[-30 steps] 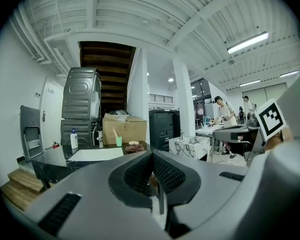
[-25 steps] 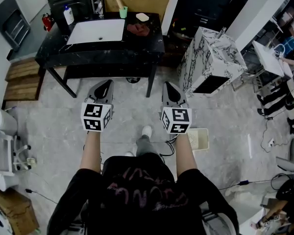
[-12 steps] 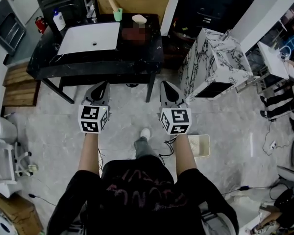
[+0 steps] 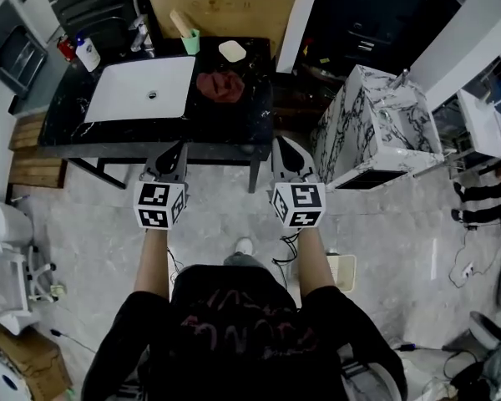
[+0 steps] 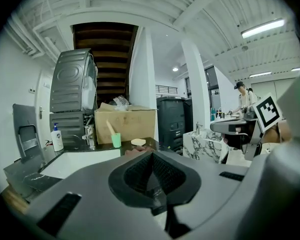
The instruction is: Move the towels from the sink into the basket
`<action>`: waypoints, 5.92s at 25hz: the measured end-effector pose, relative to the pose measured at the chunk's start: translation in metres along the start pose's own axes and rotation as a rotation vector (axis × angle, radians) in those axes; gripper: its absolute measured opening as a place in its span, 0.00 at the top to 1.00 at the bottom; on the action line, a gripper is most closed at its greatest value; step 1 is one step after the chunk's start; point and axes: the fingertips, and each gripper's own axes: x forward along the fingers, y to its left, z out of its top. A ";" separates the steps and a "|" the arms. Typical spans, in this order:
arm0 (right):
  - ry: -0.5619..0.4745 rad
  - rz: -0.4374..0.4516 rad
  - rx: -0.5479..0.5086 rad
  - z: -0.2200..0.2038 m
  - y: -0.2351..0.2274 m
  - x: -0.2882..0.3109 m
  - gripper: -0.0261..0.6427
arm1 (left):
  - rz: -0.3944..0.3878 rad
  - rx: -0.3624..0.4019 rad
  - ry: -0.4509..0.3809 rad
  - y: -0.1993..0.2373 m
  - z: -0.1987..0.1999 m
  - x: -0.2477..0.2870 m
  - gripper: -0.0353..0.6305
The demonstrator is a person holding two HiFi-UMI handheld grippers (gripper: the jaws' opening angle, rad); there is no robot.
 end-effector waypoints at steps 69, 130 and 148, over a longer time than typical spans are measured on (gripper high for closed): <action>0.068 -0.193 0.067 0.000 -0.128 0.189 0.94 | -0.232 0.009 0.139 0.059 0.023 0.276 0.87; -0.004 -1.711 0.398 -0.203 -0.173 -0.655 0.94 | -1.614 0.451 0.157 -0.711 -0.078 0.002 0.87; 0.116 -1.773 0.605 -0.416 -0.198 -0.681 0.94 | -1.738 0.571 0.374 -0.814 -0.285 0.027 0.87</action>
